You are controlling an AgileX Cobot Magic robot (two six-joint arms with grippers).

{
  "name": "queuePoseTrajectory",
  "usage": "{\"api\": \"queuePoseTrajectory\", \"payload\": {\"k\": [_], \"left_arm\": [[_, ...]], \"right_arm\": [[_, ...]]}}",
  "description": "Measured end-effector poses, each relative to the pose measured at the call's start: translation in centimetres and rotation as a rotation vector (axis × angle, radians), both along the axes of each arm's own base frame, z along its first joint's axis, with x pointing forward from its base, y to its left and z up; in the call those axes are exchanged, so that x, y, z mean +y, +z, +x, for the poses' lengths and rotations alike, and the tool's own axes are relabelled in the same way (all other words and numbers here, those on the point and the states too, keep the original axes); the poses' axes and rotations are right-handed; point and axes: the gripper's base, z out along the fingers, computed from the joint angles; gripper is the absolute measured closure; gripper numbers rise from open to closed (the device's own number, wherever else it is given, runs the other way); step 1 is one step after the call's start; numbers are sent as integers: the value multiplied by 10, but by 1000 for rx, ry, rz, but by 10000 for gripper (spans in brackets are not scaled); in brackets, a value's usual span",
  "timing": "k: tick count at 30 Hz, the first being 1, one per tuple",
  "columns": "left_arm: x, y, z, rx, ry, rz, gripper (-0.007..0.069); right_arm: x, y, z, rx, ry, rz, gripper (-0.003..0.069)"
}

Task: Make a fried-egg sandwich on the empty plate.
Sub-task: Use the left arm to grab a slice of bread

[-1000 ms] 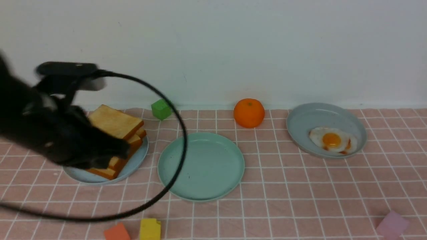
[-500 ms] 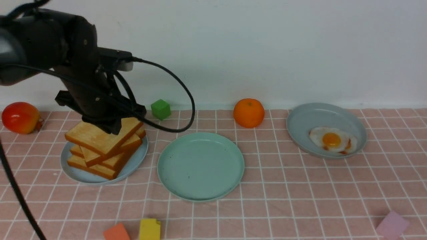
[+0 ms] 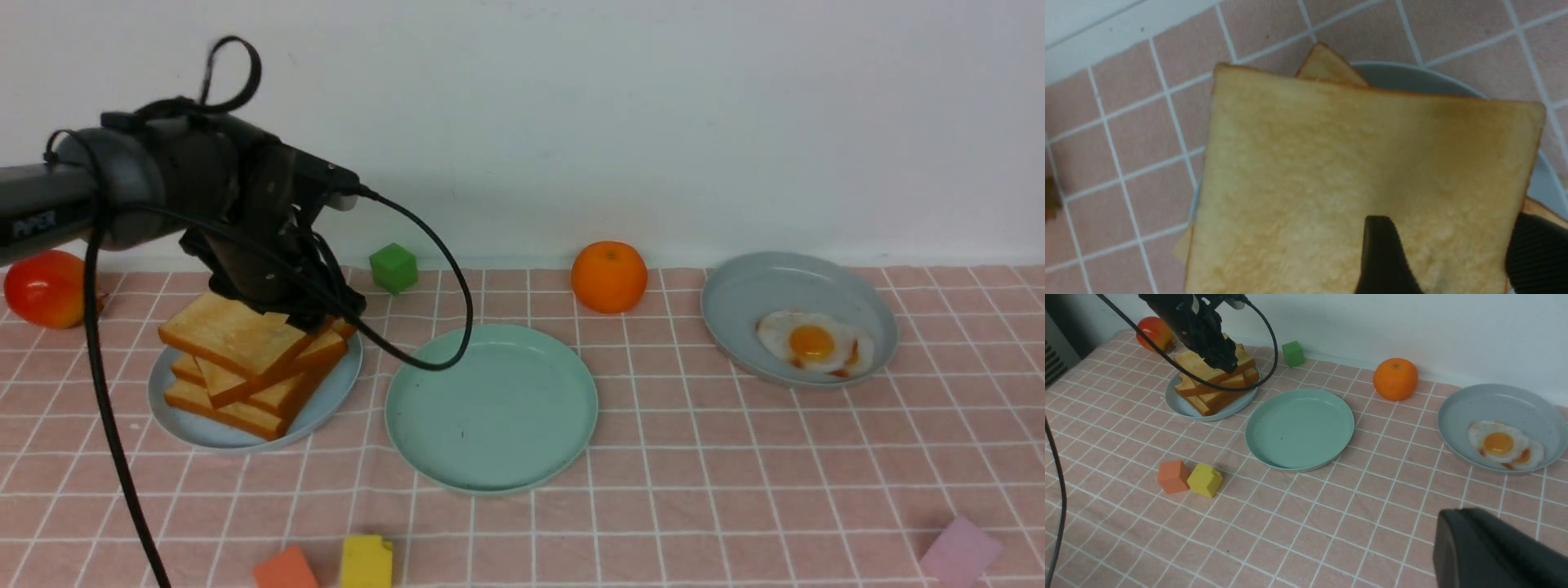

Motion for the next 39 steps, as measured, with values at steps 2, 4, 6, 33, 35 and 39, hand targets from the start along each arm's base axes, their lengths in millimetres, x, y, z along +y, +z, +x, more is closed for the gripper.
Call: {"api": "queuePoseTrajectory", "payload": {"k": [2,4,6,33,35,39], "left_arm": [[-1,-3,1,4,-2,1,210],[-1,-7,2,8,-1,1,214],[-1,-8,3,9,0,0,221],[-4,-11,1,48,34,-45,632],[-4,-7,0,43,34,-48,637],[-9,11,-10,44,26,-45,637]], "right_arm": [[0,0,0,0,0,0,629],[0,0,0,0,0,0,627],[0,0,0,-1,0,0,624],[0,0,0,-1,0,0,598],[0,0,0,-1,0,0,596],[0,0,0,-1,0,0,592]]}}
